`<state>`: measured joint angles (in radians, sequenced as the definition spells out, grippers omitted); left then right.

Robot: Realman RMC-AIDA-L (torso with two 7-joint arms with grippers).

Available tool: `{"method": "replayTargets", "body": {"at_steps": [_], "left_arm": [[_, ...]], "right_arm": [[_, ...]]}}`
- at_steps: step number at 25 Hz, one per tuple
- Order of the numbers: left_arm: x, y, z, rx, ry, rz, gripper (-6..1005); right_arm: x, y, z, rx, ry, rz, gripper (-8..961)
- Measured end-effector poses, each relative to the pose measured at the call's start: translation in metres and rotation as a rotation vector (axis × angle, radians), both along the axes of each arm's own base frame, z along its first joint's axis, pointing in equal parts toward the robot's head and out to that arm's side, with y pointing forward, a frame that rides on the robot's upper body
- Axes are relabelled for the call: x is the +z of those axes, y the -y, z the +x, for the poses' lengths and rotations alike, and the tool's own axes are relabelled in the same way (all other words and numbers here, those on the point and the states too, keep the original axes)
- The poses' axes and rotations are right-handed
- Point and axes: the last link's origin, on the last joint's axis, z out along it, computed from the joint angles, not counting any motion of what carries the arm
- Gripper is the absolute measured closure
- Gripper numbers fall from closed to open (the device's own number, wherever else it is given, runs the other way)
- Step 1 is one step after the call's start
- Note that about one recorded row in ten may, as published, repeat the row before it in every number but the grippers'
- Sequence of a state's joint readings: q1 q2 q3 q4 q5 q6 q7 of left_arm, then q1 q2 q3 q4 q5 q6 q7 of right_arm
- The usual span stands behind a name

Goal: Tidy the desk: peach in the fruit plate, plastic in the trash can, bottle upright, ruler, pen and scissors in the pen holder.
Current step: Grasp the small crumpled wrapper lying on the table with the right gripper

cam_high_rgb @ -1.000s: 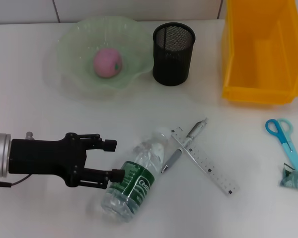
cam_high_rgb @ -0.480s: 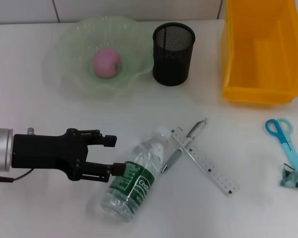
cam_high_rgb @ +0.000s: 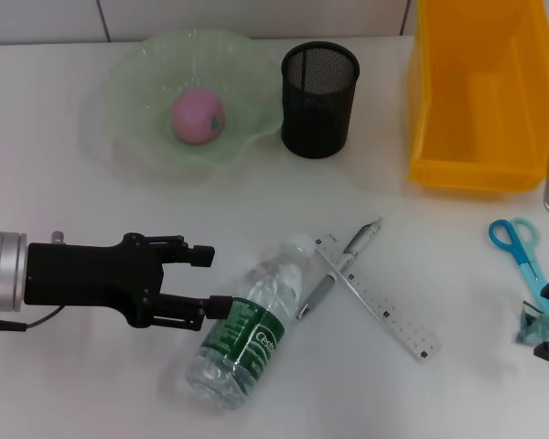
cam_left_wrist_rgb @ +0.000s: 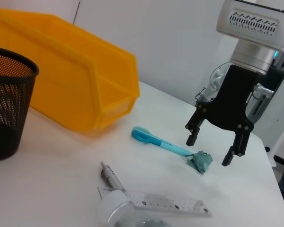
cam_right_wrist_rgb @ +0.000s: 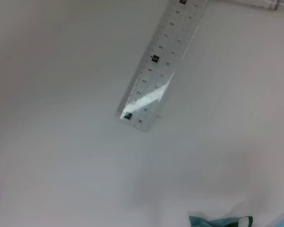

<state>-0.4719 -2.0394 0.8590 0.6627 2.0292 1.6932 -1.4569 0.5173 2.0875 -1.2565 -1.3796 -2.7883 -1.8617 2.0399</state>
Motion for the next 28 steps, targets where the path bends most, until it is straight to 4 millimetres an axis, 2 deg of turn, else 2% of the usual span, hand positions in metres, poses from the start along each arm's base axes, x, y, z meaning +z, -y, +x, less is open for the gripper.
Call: {"method": "replayTargets", "body": {"at_steps": [5, 28], "left_arm": [[-0.001, -0.002, 0.0, 0.006, -0.004, 0.005, 168], [-0.004, -0.003, 0.003, 0.005, -0.007, -0.01, 178]], "right_arm": [[-0.006, -0.001, 0.005, -0.004, 0.009, -0.005, 130], [-0.014, 0.0, 0.002, 0.02, 0.033, -0.027, 147]]}}
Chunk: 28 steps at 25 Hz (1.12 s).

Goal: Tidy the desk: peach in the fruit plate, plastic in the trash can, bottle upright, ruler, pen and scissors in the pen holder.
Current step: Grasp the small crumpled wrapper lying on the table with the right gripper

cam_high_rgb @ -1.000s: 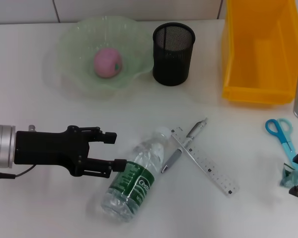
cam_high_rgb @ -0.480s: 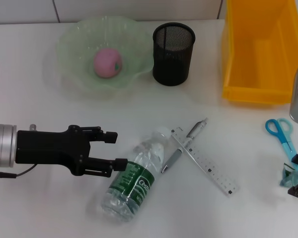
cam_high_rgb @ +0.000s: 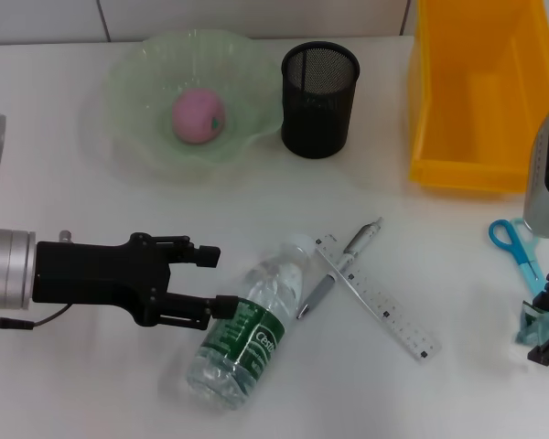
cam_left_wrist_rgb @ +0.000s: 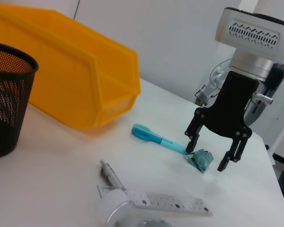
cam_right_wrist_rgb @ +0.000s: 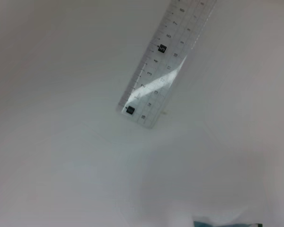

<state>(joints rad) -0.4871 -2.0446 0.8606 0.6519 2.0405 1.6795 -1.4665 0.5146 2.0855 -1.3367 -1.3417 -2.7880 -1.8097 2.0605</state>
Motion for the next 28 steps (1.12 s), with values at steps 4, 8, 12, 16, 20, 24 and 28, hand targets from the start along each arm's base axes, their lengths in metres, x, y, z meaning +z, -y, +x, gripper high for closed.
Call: {"method": "replayTargets", "body": {"at_steps": [4, 8, 12, 16, 20, 24, 28], "left_arm": [[-0.0007, 0.0003, -0.0004, 0.001, -0.003, -0.006, 180], [-0.0007, 0.0005, -0.0008, 0.001, -0.006, -0.008, 182], [-0.0005, 0.0005, -0.0011, 0.001, -0.007, -0.007, 183], [-0.0006, 0.0, -0.0018, 0.004, -0.011, -0.003, 185], [-0.0008, -0.0007, -0.0024, 0.006, -0.016, 0.001, 187], [-0.0014, -0.0001, -0.0028, 0.008, -0.016, -0.003, 188], [-0.0015, -0.0003, -0.0032, 0.01, -0.016, -0.005, 190]], "right_arm": [[-0.0004, 0.0003, 0.0, -0.001, -0.001, -0.002, 213], [-0.0018, 0.0006, -0.0006, 0.001, 0.001, -0.005, 339], [-0.0027, 0.0008, -0.0003, 0.001, 0.003, -0.005, 495], [-0.002, 0.0011, -0.0004, 0.001, 0.003, 0.0, 558], [0.0009, 0.0005, -0.0022, 0.004, -0.006, 0.012, 569], [0.0045, 0.0028, -0.0045, 0.002, -0.005, 0.005, 563], [0.006, 0.0046, -0.0062, 0.007, -0.001, -0.001, 556]]}}
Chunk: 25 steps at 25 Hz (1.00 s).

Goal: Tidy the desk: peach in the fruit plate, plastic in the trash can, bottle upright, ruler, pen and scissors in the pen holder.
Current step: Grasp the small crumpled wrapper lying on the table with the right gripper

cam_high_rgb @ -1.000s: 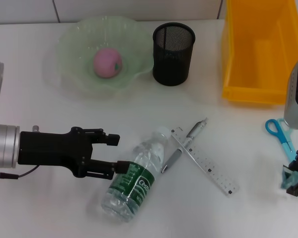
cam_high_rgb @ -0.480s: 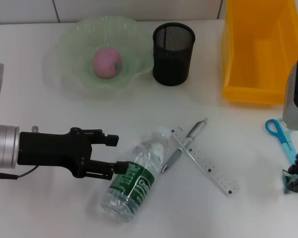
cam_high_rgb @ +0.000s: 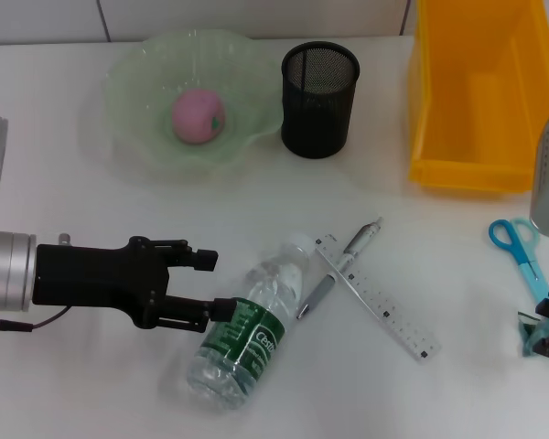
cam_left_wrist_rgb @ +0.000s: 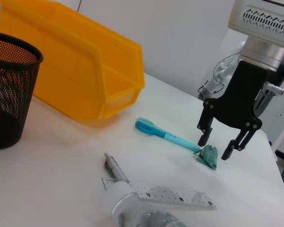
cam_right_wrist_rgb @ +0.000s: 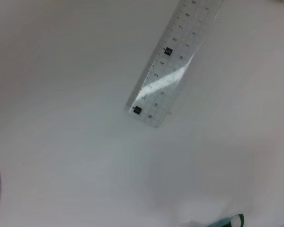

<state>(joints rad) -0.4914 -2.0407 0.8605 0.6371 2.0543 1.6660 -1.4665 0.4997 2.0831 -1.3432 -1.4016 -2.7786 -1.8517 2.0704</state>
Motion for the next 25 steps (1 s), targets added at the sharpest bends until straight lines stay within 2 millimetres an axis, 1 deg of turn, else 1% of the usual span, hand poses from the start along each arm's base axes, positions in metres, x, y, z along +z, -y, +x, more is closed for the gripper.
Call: {"method": "replayTargets", "body": {"at_steps": [2, 7, 17, 25], "left_arm": [[0.0, -0.0002, 0.0, 0.0, 0.0, 0.0, 191], [0.0001, -0.0004, 0.0003, -0.001, 0.0, 0.0, 193], [-0.0016, -0.0012, 0.0026, -0.006, 0.003, -0.003, 197], [-0.0036, 0.0003, 0.0018, 0.003, 0.007, -0.01, 201]], "right_arm": [[0.0001, 0.0004, 0.0004, -0.001, 0.002, 0.0, 553], [0.0013, 0.002, 0.0025, 0.0, 0.009, 0.007, 467], [0.0009, 0.0025, 0.0048, 0.01, 0.012, 0.007, 466], [-0.0063, 0.0042, 0.0071, 0.026, 0.028, -0.011, 467]]}}
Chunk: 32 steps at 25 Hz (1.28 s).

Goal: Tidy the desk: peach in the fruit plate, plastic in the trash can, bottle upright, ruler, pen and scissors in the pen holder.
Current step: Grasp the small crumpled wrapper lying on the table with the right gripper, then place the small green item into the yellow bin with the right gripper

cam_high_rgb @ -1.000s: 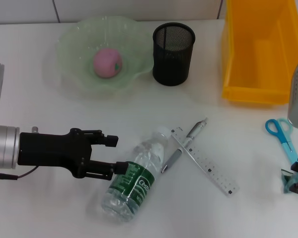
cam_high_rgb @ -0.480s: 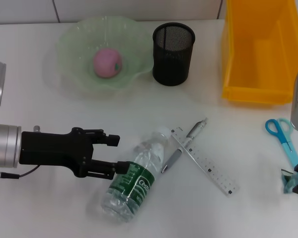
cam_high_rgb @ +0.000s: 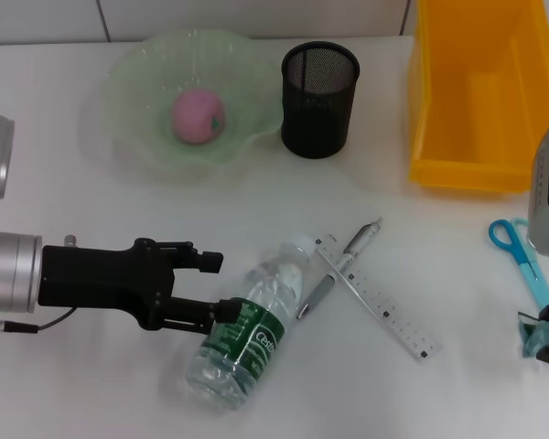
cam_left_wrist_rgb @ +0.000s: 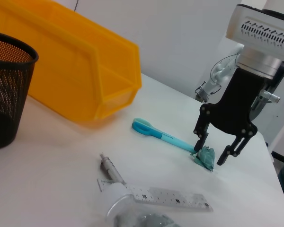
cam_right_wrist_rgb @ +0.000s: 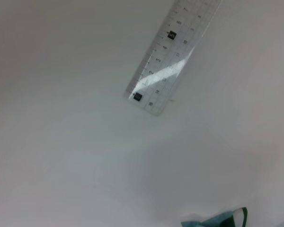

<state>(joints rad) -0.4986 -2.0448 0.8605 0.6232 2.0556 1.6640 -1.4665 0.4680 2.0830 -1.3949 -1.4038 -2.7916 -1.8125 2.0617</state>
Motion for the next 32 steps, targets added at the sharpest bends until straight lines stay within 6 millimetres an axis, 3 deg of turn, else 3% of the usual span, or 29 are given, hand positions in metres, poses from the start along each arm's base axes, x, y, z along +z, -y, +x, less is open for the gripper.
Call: {"method": "replayTargets", "body": {"at_steps": [13, 18, 21, 26, 29, 32], "left_arm": [[0.0, 0.0, 0.0, 0.001, -0.001, 0.002, 206], [0.0, 0.0, -0.001, 0.002, -0.001, 0.002, 208], [0.0, 0.0, -0.001, 0.003, -0.001, 0.002, 210], [0.0, 0.0, -0.001, 0.003, -0.001, 0.002, 212], [0.0, 0.0, -0.001, 0.003, -0.001, 0.001, 213], [0.0, 0.0, -0.001, 0.003, -0.001, 0.001, 214]], "right_arm": [[-0.005, 0.003, 0.004, -0.002, 0.007, -0.01, 488], [-0.005, 0.003, 0.004, 0.001, 0.003, -0.009, 614], [-0.002, 0.003, 0.001, 0.012, -0.016, -0.001, 615], [0.023, -0.002, -0.01, 0.043, -0.182, 0.065, 615], [0.055, -0.019, -0.021, 0.091, -0.351, 0.25, 616], [0.073, -0.034, -0.026, 0.122, -0.43, 0.392, 617]]}}
